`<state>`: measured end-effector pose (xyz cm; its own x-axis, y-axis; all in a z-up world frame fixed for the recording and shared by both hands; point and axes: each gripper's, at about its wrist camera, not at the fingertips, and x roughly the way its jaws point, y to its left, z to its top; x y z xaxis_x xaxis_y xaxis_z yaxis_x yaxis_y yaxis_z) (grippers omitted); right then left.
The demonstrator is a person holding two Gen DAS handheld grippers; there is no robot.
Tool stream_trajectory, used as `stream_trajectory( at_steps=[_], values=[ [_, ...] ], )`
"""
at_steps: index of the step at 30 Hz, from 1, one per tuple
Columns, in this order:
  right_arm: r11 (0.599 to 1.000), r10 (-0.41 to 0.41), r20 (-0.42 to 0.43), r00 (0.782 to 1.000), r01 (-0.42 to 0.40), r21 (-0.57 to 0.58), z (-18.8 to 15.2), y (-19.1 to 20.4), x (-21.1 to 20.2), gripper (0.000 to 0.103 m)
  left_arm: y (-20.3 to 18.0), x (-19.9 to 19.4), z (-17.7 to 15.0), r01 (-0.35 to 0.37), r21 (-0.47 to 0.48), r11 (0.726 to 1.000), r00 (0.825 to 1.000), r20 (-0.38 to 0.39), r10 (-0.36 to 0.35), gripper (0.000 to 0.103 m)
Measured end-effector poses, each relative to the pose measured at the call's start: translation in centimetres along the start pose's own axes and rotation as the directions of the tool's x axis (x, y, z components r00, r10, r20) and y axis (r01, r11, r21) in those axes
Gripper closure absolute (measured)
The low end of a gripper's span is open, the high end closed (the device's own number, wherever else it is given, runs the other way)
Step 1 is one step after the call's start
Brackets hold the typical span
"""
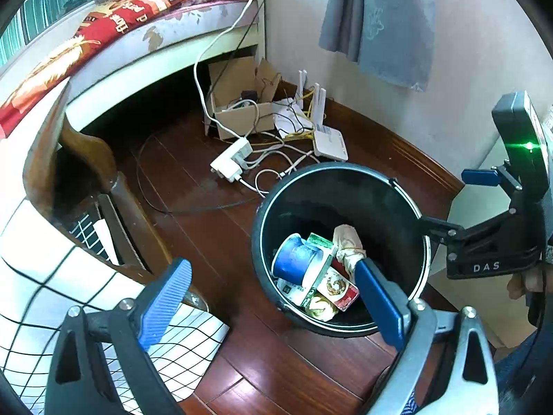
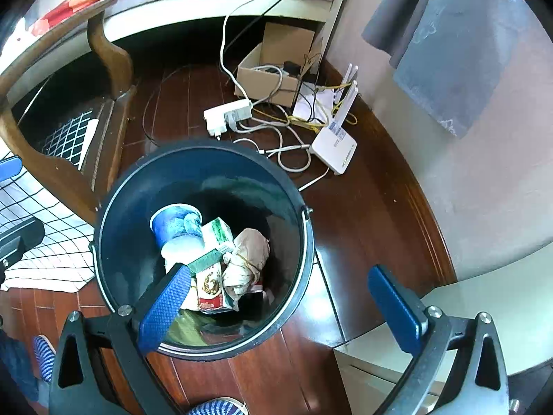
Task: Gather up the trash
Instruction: 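Move both open tools back toward the table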
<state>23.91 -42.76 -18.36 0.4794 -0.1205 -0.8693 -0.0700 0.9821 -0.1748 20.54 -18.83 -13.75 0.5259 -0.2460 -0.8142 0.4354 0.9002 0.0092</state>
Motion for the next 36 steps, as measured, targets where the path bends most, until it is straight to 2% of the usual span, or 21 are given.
stream_trajectory(
  at_steps=[14, 18, 22, 29, 36],
  values=[
    [1.000, 0.016, 0.125, 0.992, -0.014, -0.018, 0.6, 1.1, -5.8, 0.000, 1.0, -5.6, 1.1, -0.042, -0.020, 0.999, 0.994, 0.100, 0.043, 0.007],
    [0.999, 0.027, 0.173, 0.985, -0.022, -0.031, 1.0, 1.8, -7.9, 0.000, 1.8, -8.0, 1.1, -0.059, -0.036, 0.998, 0.987, 0.144, 0.063, 0.007],
    [0.997, 0.077, 0.225, 0.971, -0.071, -0.032, 1.7, 3.3, -10.0, 0.000, 3.6, -10.4, 0.8, -0.082, -0.071, 0.994, 0.977, 0.192, 0.095, 0.007],
    [0.983, 0.175, 0.348, 0.921, -0.143, -0.116, 4.6, 8.3, -13.2, 0.000, 8.2, -13.7, -0.3, -0.139, -0.167, 0.976, 0.955, 0.237, 0.176, 0.006],
    [0.951, 0.294, 0.421, 0.858, -0.219, -0.219, 7.5, 15.3, -15.8, 0.000, 13.8, -16.4, -2.7, -0.217, -0.269, 0.938, 0.926, 0.247, 0.285, 0.006]
  ],
)
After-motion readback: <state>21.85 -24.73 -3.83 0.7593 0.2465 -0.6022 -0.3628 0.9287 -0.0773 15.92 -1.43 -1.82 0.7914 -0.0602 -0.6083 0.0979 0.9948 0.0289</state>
